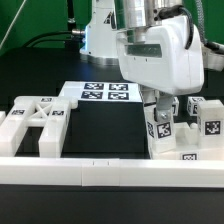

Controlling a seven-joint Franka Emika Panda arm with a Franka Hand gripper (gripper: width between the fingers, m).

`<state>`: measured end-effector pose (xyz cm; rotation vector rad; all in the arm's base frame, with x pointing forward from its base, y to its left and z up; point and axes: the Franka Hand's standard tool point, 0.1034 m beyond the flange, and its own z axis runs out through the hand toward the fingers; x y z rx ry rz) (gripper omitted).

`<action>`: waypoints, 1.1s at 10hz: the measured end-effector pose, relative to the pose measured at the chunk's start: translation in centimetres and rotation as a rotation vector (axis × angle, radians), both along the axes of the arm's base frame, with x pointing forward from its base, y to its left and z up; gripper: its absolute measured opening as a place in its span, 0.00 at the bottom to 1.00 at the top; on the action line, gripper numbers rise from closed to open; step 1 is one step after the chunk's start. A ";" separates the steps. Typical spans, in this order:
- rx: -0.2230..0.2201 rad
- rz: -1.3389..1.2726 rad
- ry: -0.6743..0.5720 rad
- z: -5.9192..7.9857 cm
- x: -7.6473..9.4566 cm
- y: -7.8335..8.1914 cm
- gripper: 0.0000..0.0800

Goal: Assemble chair

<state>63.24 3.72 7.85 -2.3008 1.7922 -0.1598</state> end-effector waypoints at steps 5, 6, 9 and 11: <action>-0.091 0.462 -0.006 0.2 0.6 0.8 0.80; -0.105 0.520 -0.011 0.1 0.5 0.8 0.81; -0.145 0.711 -0.032 0.1 0.5 0.7 0.81; -0.213 0.969 -0.036 -0.2 0.6 0.5 0.81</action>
Offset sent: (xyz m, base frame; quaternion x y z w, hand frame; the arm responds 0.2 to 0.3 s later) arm 0.0136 0.0192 0.0025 -0.0180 -0.0516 -0.2639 0.9630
